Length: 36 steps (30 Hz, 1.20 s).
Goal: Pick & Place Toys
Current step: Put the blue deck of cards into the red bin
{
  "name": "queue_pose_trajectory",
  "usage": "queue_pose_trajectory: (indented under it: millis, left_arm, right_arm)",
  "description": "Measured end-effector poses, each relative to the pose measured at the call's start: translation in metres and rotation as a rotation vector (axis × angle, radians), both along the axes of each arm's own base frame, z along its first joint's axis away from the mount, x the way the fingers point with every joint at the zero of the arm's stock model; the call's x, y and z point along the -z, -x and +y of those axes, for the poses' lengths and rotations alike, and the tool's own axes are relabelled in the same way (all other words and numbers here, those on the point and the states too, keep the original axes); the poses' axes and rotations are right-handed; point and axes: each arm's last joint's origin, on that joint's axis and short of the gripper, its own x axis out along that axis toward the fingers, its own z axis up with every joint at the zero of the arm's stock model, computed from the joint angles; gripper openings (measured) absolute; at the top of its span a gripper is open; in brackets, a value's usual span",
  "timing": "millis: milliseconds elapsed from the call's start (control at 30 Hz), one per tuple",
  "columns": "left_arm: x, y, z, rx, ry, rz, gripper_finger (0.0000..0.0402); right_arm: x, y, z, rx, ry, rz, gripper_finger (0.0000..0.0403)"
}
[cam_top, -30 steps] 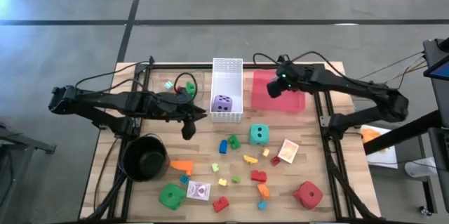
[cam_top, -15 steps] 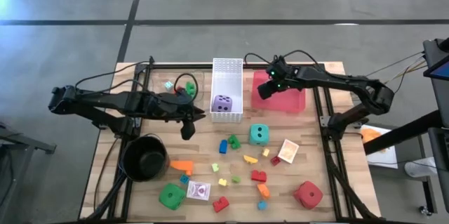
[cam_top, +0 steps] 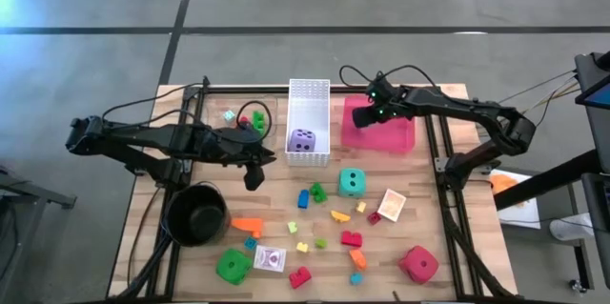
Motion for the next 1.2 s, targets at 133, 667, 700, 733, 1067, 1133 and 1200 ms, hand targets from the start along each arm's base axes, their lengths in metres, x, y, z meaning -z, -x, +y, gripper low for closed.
queue_pose_trajectory:
  millis: [133, 667, 700, 733, 1067, 1133, 1200]
  left_arm:
    - [0.0, 0.0, 0.0, 0.0, 0.0, 0.0, 0.0081]
    - [0.0, 0.0, 0.0, 0.0, 0.0, 0.002, 0.0081]
    - [0.0, 0.0, 0.0, 0.0, 0.0, 0.002, 0.0081]
    - [0.0, 0.0, 0.0, 0.0, 0.0, 0.003, 0.0081]
    - [0.0, 0.0, 0.0, -0.001, -0.001, 0.005, 0.0081]
    - [0.001, 0.0, 0.0, -0.001, -0.001, 0.007, 0.0081]
    - [0.001, 0.0, 0.0, -0.001, 0.0, 0.007, 0.0081]
  right_arm:
    - [0.004, 0.004, -0.003, 0.076, -0.031, -0.01, 0.0059]
    - [0.021, 0.022, -0.007, 0.289, -0.145, -0.067, 0.0059]
    - [0.021, 0.022, -0.007, 0.292, -0.145, -0.068, 0.0059]
    - [0.021, 0.022, -0.007, 0.295, -0.146, -0.068, 0.0059]
    - [0.026, 0.024, -0.006, 0.313, -0.161, -0.045, 0.0176]
    - [0.028, 0.025, -0.005, 0.314, -0.162, -0.038, 0.0195]
    - [0.028, 0.025, -0.005, 0.32, -0.154, -0.033, 0.0204]
